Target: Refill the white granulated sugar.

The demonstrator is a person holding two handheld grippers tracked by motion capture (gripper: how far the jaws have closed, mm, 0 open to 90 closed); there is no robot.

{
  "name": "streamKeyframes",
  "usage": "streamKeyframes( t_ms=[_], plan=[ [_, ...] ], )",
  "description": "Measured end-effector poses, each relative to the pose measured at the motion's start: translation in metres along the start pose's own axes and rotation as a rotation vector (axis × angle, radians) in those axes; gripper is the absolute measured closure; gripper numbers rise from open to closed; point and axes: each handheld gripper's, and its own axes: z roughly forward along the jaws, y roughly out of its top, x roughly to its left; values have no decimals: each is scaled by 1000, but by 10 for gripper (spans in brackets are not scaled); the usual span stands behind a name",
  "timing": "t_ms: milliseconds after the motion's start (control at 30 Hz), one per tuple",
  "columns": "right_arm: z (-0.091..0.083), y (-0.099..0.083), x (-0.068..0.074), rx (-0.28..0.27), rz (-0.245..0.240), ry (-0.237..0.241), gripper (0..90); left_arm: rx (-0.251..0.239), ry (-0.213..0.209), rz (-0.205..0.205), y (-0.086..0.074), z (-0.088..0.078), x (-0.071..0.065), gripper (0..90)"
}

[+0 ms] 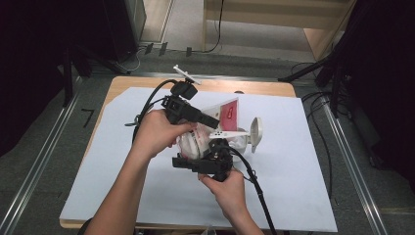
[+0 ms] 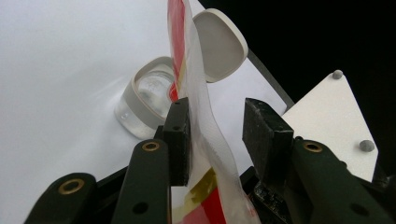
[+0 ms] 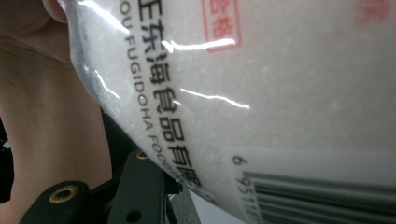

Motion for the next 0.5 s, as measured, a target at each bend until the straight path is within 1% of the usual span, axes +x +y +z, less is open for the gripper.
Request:
streamKeyframes(
  t_ms=[133, 200, 333, 433, 500],
  plan=[
    [0, 0, 0, -4, 4, -1, 625, -6, -3, 4, -1, 0, 0, 632],
    [1, -1, 0, -8, 9, 6, 625, -10, 0, -4, -1, 1, 0, 629],
    [1, 0, -1, -18, 16, 21, 621, -34, 3, 13, -1, 0, -1, 622],
    [0, 0, -1, -18, 19, 25, 621, -39, -2, 13, 0, 1, -1, 623],
    [-1, 0, -1, -20, 19, 22, 620, -33, 2, 18, 0, 1, -1, 623]
  ],
)
